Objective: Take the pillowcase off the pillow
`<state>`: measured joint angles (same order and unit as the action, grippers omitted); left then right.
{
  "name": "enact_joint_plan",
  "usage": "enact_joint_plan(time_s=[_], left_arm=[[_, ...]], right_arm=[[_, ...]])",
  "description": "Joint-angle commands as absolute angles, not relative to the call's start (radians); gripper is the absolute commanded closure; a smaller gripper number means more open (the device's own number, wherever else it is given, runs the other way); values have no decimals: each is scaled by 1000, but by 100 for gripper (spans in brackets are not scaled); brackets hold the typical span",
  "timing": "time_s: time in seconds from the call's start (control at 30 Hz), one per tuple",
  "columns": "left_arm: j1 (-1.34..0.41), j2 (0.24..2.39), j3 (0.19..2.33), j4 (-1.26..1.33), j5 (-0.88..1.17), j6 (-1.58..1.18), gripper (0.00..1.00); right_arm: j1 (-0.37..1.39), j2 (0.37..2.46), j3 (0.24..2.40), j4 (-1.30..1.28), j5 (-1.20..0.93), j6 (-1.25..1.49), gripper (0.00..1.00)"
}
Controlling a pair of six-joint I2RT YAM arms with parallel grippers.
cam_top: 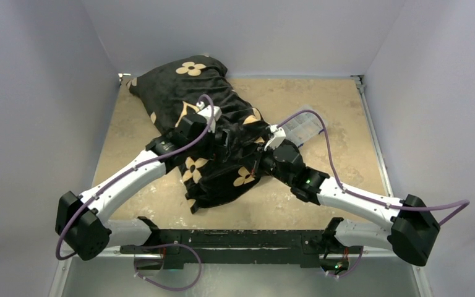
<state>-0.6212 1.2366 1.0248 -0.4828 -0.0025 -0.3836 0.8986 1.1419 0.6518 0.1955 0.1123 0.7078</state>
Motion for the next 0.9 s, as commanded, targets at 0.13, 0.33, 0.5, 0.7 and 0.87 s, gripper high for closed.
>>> enact_joint_plan(time_s=[0.13,0.33,0.5,0.7,0.87], left_arm=[[-775,1309,1095,-479,-243,-403,1],[-813,1356,1094,-468,-395,-427,8],[-813,1337,1023,-418,-701,-519,16],[-802,1237,906,-317,-973,-672,35],[-664,1148,811,-234,-934,-714,39]], right_arm=[[910,1111,614,257,83,739,100],[910,1106,584,287,66,744,100],[910,1068,558,288,67,752,100],[910,1009,540,278,50,762,100],[910,998,528,275,38,770,100]])
